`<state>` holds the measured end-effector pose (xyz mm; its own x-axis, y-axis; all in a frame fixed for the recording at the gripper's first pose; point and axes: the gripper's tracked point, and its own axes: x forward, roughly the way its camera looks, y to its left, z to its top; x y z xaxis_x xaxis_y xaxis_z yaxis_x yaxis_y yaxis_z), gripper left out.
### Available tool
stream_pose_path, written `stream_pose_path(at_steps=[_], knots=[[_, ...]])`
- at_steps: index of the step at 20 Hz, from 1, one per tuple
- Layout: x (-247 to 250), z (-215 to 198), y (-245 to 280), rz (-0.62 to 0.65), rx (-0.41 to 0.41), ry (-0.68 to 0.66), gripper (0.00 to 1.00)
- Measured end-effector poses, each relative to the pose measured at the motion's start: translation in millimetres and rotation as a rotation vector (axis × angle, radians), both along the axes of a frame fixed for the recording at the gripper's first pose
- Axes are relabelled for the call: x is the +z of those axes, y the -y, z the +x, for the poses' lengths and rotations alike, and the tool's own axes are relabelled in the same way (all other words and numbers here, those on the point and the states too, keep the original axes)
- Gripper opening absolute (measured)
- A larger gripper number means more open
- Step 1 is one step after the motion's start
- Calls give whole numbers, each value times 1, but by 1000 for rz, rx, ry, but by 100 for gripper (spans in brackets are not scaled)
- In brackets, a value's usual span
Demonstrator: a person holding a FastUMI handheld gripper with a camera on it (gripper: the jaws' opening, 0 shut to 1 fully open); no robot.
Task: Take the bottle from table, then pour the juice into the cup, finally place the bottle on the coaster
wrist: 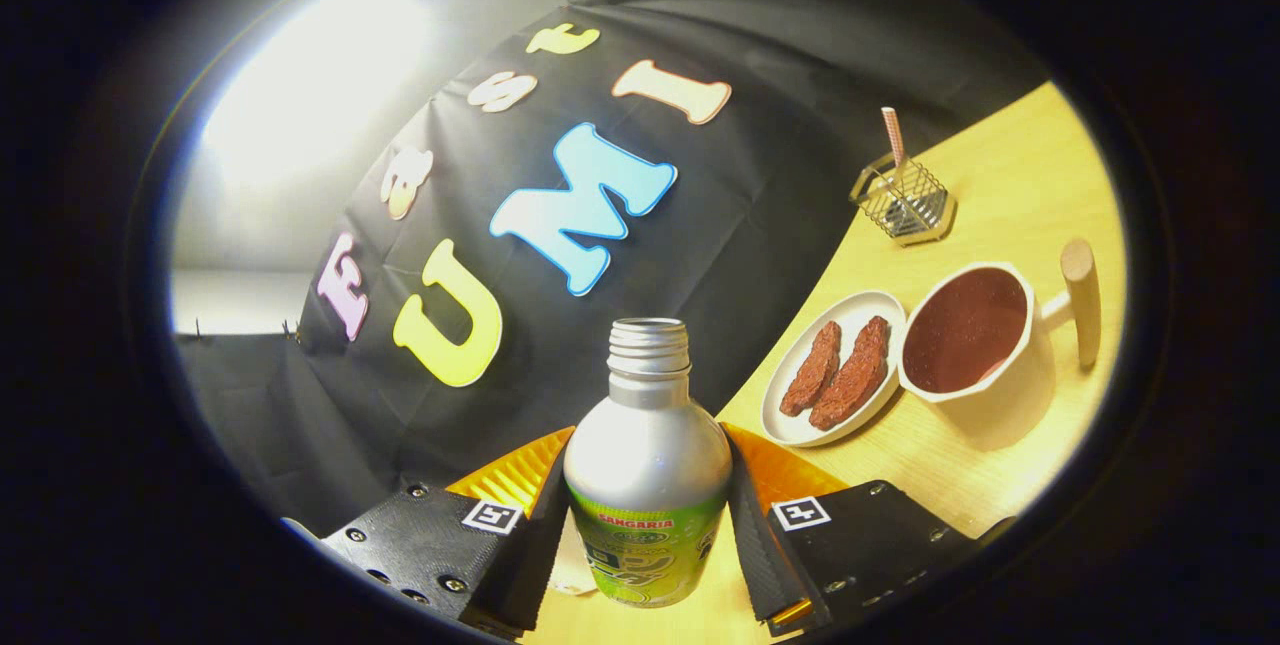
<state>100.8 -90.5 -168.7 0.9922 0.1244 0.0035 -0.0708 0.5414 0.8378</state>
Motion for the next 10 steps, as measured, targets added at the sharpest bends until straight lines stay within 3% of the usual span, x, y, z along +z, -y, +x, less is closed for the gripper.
stream_pose_path(at_steps=[10], knots=[[-5, 8, 19, 308, -50, 15, 75]])
